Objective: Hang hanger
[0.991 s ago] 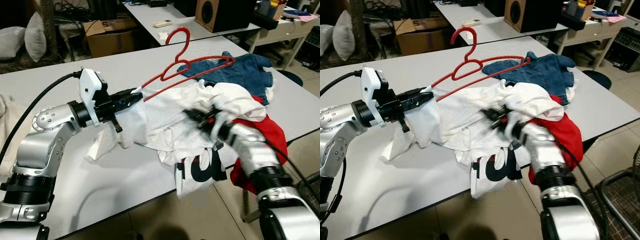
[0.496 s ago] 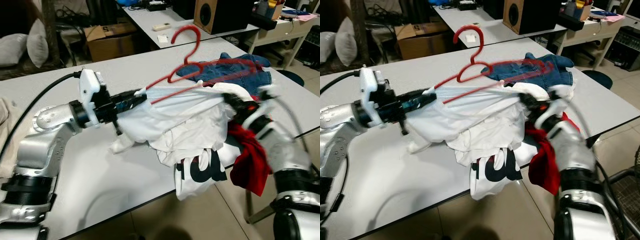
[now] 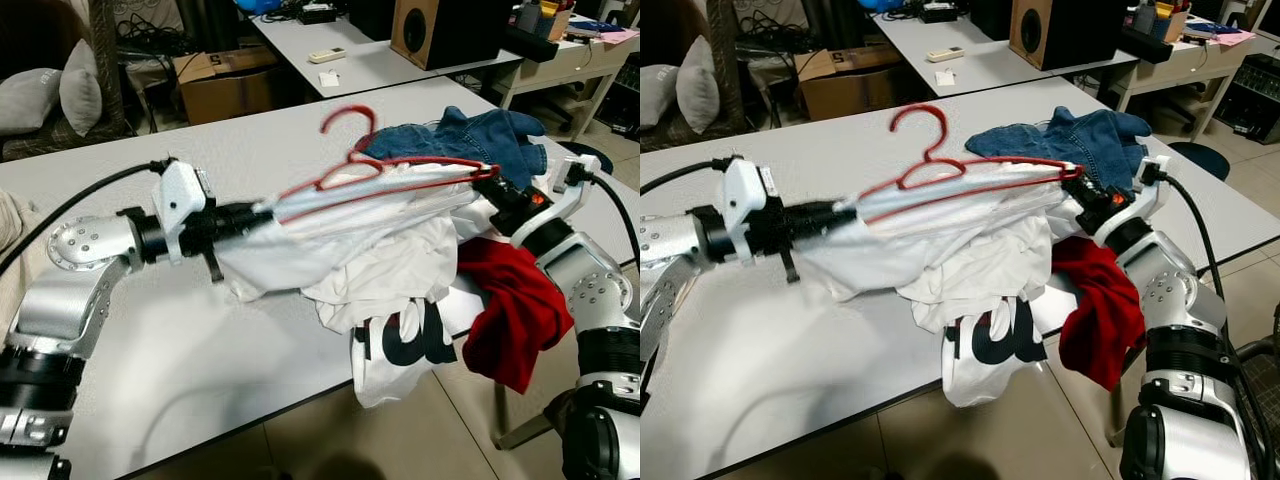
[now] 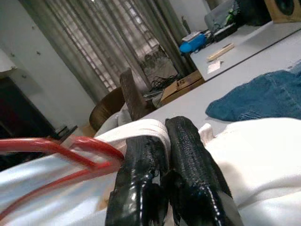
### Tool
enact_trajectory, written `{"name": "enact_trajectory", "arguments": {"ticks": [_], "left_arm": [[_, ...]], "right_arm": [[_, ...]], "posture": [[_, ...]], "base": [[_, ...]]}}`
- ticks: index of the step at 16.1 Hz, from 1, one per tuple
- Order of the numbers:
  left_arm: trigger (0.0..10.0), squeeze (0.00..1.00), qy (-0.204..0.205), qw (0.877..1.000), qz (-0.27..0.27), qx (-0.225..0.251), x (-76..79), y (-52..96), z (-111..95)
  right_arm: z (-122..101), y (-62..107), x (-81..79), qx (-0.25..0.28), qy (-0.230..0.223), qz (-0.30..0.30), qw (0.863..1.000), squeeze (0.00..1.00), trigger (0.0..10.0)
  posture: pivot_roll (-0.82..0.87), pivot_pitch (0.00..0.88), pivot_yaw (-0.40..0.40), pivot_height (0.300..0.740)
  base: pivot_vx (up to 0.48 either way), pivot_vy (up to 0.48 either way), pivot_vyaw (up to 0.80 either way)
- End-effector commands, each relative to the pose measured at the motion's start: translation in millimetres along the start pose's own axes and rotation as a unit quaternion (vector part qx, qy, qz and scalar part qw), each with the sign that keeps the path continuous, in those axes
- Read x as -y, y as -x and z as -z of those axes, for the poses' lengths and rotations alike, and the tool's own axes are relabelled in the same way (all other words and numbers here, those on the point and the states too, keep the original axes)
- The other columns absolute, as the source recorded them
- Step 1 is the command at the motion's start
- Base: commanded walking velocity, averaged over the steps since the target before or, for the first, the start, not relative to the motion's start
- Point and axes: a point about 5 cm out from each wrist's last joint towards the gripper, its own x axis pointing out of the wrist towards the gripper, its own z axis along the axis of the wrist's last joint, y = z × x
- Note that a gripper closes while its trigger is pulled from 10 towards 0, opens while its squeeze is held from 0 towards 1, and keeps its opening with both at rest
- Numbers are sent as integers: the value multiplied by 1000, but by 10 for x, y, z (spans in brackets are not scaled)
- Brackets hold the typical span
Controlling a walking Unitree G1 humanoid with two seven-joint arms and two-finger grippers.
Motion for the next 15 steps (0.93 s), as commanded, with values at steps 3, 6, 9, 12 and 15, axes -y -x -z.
{"name": "enact_trajectory", "arguments": {"ticks": [3, 6, 9, 12, 15], "left_arm": [[0, 0, -13, 997, 4, -70, -51, 269, 179], [0, 0, -17, 996, -14, -92, -103, 343, 228], [0, 0, -26, 989, -37, -142, -194, 476, 325], [0, 0, -33, 979, -84, -181, -301, 577, 393], [0, 0, -31, 978, -70, -192, -257, 460, 384]], "right_arm": [[-383, 223, 158, 73, 9, 58, 996, 0, 0], [-474, 258, 196, 84, 10, 69, 994, 0, 0], [-551, 294, 221, 90, 13, 73, 993, 0, 0], [-612, 316, 217, 92, 20, 70, 993, 0, 0], [-577, 231, 20, 65, 49, 24, 996, 0, 0]], "posture": [[17, 0, 71, 740], [19, 0, 68, 740], [21, 0, 66, 740], [24, 0, 64, 740], [29, 0, 62, 740]], "base": [[0, 0, 0], [0, 0, 0], [0, 0, 0], [0, 0, 0], [0, 0, 0]]}}
